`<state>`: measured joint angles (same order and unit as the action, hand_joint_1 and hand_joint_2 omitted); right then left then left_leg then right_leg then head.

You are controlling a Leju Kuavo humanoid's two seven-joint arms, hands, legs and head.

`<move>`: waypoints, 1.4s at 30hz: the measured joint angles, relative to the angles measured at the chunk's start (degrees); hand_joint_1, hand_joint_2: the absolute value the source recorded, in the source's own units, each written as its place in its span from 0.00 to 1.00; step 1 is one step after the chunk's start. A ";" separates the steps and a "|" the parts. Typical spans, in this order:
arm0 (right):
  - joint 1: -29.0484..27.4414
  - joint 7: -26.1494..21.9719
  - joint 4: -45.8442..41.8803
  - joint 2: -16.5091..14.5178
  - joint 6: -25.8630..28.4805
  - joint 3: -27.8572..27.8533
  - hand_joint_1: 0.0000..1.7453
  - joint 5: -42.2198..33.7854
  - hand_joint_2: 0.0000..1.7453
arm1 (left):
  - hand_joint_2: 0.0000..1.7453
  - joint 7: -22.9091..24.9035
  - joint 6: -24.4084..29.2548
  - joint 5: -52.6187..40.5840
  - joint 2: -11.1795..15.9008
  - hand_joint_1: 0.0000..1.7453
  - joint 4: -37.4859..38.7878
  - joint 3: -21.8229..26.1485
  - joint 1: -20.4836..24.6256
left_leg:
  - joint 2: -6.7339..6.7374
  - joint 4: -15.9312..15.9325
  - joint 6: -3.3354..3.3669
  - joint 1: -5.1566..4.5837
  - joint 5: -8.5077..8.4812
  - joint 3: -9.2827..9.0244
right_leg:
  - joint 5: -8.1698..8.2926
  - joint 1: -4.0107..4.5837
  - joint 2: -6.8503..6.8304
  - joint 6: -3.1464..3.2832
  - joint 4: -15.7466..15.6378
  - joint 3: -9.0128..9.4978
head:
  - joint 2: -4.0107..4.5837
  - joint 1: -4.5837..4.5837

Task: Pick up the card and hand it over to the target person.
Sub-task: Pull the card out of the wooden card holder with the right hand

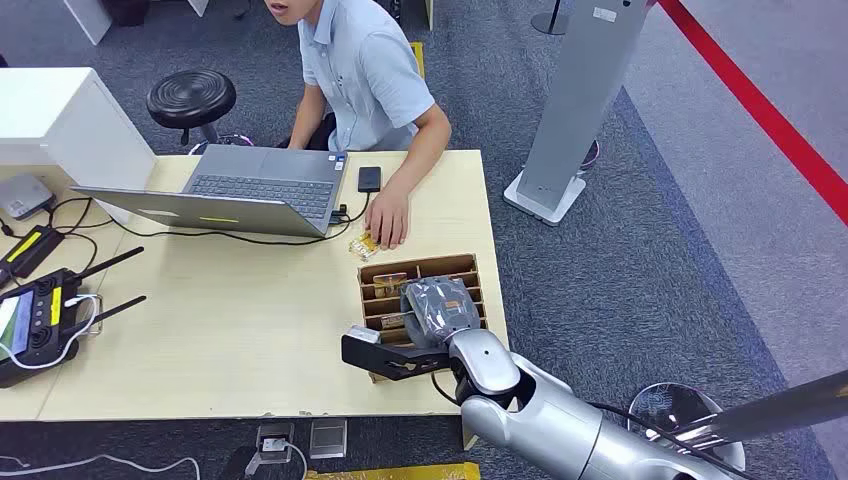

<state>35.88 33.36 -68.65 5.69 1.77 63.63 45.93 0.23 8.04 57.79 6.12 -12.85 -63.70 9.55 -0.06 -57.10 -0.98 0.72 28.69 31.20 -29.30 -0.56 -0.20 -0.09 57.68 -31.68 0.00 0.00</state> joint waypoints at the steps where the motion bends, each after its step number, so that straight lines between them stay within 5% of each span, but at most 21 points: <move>1: 0.01 0.01 0.00 0.01 0.01 0.00 0.75 0.01 1.00 | 0.00 0.00 -0.01 -0.01 0.00 0.00 0.00 -0.01 0.00 | 0.01 0.08 0.01 0.00 -0.04 -0.05 | 0.04 0.00 0.01 0.01 -0.08 0.05 | 0.00 0.00; 11: -0.15 -0.02 0.34 0.00 0.01 0.07 0.78 -0.16 1.00 | 0.00 0.07 0.10 -0.36 0.10 0.00 0.03 -0.31 0.03 | -0.01 -0.02 0.00 0.00 0.00 0.01 | 0.00 0.00 -0.01 0.00 0.02 -0.01 | 0.00 0.00; 15: -0.21 -0.20 0.81 -0.12 0.09 -0.01 0.79 -0.37 1.00 | 1.00 0.42 0.73 -1.58 0.16 0.00 0.10 -1.28 0.26 | 0.00 0.00 0.00 0.01 0.00 0.00 | 0.00 0.01 0.00 0.00 0.00 0.00 | 0.00 0.00; 31: 1.78 2.16 -10.70 3.69 2.34 -4.69 0.79 -3.60 1.00 | 1.00 -0.33 0.71 0.17 0.39 0.00 0.01 0.76 -0.43 | -0.01 -0.16 0.01 -0.02 0.05 0.16 | -0.05 -0.02 -0.02 -0.02 0.15 -0.15 | 0.00 0.00; 37: 4.16 3.97 -26.07 8.59 3.19 -9.50 0.79 -8.93 1.00 | 1.00 -1.27 0.82 1.32 0.41 0.00 -0.02 1.88 -1.61 | -0.02 -0.23 0.02 -0.03 0.08 0.21 | -0.09 -0.03 -0.03 -0.03 0.22 -0.21 | 0.00 0.00; 42: 5.01 4.92 -30.39 10.02 2.60 -10.43 0.79 -10.01 1.00 | 1.00 -1.83 0.96 1.87 0.10 0.00 -0.03 2.41 -2.14 | -0.06 -0.25 0.04 -0.04 0.09 0.22 | -0.10 -0.04 -0.07 -0.04 0.23 -0.21 | 0.00 0.00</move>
<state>40.89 38.28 -99.04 15.71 4.37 53.21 35.92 -1.60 9.00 59.66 6.22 -12.88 -61.29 7.40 -0.12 -57.35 -0.94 0.67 28.78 31.43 -29.40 -0.60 -0.27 -0.13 57.90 -31.89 0.00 0.00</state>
